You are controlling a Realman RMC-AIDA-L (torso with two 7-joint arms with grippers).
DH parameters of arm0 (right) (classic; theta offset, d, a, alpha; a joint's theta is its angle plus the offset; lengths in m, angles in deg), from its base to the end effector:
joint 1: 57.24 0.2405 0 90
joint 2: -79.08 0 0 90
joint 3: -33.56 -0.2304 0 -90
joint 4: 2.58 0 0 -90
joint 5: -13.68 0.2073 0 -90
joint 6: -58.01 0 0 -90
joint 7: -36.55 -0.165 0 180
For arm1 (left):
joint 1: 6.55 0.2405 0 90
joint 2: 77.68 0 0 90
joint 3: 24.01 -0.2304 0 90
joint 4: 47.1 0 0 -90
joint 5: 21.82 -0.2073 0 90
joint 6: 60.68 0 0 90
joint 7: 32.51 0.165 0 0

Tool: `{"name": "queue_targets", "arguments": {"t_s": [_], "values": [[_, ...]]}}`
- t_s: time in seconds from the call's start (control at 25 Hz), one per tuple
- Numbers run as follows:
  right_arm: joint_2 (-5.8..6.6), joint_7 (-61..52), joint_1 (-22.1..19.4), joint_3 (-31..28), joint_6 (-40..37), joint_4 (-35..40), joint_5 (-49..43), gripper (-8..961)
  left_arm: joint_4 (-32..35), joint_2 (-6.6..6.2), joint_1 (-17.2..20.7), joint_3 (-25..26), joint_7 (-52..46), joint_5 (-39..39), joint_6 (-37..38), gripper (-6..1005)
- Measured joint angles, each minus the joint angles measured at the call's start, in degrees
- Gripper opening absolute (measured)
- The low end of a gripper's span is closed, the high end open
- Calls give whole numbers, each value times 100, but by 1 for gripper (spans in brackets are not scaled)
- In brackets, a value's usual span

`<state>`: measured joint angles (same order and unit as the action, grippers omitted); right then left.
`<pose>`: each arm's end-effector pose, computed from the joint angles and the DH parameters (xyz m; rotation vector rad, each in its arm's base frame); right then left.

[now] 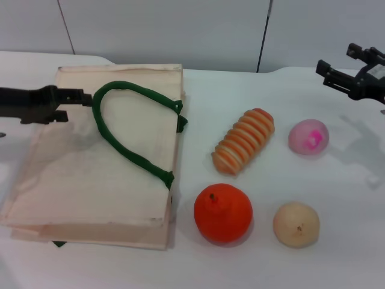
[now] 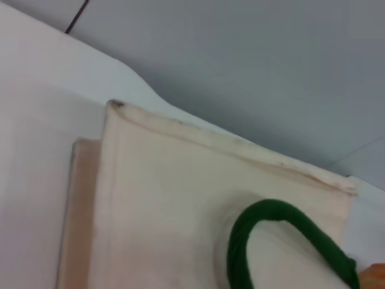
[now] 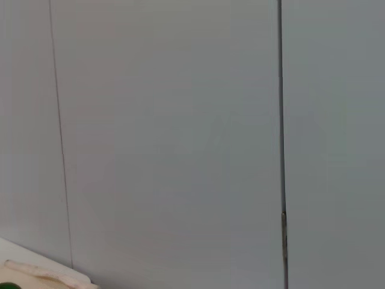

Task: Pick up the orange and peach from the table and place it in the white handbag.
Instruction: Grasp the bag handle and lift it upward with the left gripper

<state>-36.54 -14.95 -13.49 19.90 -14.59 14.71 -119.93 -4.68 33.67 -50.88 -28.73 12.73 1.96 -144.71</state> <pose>0.2497 0.4014 0.0212 -2.1753 0.5105 0.7549 -0.2921 0.3822 0.0920 -1.9589 -1.7776 -0.4666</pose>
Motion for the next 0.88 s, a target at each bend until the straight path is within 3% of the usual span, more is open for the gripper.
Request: {"name": "queue_targets", "arguments": {"t_s": [0.36, 0.88], "values": [[-4, 278, 29, -190, 121, -232, -5, 869, -513, -25, -173, -630, -141, -23, 699, 861], [-15, 304, 33, -198, 123, -270, 126, 865, -974, -78, -372, -642, -27, 24, 1283, 857]]}}
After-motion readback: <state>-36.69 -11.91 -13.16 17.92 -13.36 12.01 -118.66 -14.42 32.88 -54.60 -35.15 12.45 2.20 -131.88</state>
